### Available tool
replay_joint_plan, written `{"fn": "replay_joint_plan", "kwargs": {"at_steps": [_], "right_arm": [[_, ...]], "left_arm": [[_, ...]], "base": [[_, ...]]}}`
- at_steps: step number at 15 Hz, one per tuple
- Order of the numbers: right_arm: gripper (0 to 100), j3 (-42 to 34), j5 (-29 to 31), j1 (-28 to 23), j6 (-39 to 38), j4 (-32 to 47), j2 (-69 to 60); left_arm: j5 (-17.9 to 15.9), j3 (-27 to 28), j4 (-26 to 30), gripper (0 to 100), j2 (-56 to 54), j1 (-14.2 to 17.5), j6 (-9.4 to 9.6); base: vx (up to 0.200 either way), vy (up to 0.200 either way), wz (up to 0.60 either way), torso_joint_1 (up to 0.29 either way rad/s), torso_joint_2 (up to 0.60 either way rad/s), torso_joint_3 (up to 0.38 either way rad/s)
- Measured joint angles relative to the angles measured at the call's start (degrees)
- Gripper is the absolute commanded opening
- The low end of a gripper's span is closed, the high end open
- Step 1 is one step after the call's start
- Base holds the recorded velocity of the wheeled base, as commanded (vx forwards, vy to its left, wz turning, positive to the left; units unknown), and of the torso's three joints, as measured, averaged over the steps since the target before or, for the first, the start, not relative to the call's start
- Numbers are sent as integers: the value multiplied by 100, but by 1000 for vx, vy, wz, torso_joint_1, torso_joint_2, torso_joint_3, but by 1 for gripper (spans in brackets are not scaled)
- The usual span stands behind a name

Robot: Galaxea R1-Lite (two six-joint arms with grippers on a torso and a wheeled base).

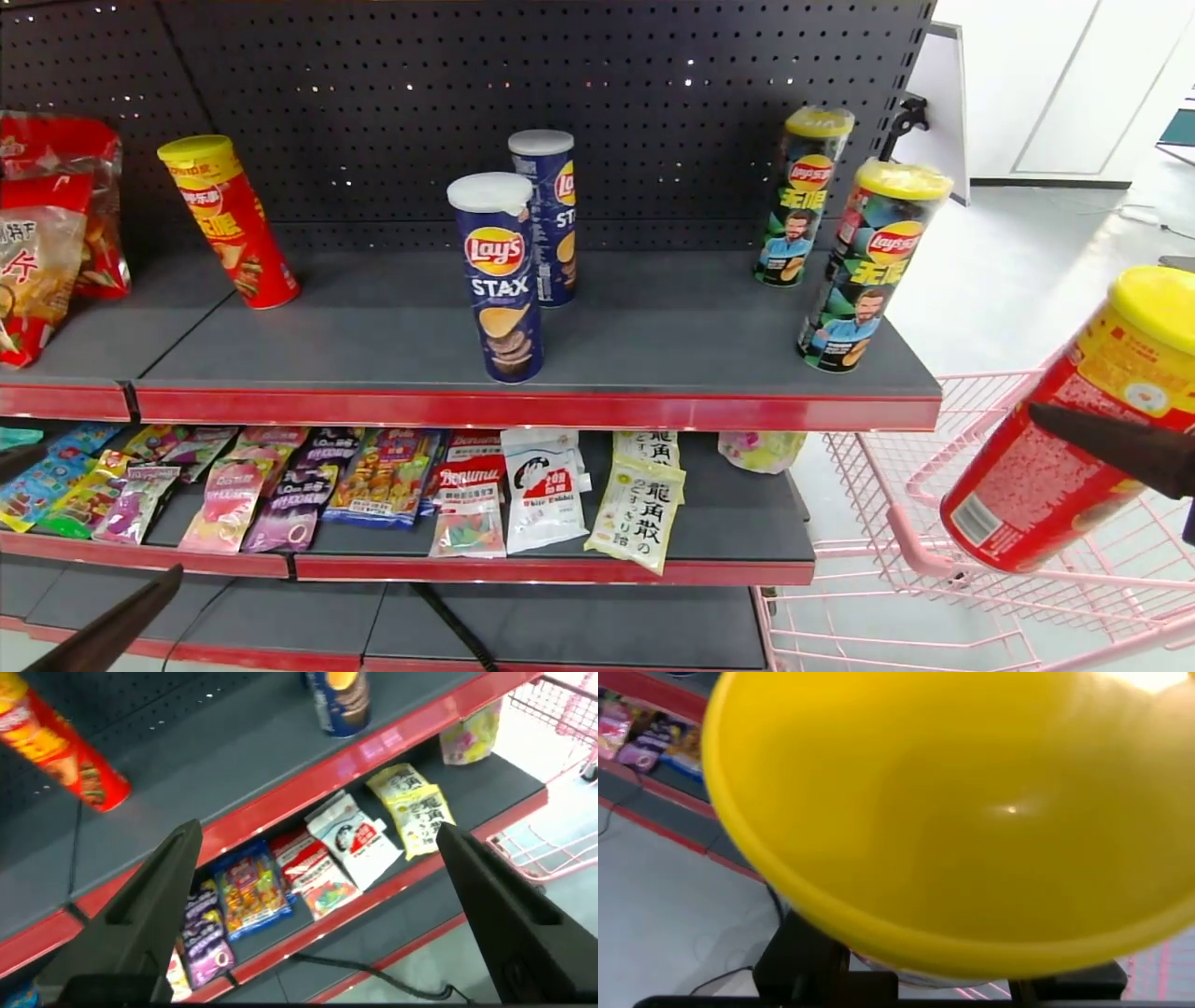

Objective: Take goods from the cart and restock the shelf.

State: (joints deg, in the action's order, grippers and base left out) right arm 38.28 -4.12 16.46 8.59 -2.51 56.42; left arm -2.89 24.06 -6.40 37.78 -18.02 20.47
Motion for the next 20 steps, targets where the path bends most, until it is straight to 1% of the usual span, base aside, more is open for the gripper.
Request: {"fn": "replay_joint_plan", "kwargs": {"at_steps": [4,6,8,9,11,14,20], "right_arm": [[0,74,-168,7,98,-60,9],[0,44,-494,40,90,-52,0],[0,0,-1085,51,104,-49,-13],[0,9,-1206,60,122,-55,-22],[0,24,-1252,178,177,-49,-61],[0,-28,-1254,495,178,5,-210],[0,-18,-1274,567,185,-27,-267]], "left_arm": [[0,0,0,100,1,30,0],[0,0,0,100,1,50,0],[2,0,2,100,9,60,2],[2,0,0,100,11,61,0],[7,0,0,100,11,61,0],[44,0,2,100,15,63,0],[44,11,-6,100,54,71,0]], "base": [[0,200,0,4,2,1],[0,200,0,0,5,5],[0,200,0,7,2,5],[0,200,0,2,7,-2],[0,200,0,0,-2,5],[0,200,0,2,-1,4],[0,200,0,4,6,4]]}}
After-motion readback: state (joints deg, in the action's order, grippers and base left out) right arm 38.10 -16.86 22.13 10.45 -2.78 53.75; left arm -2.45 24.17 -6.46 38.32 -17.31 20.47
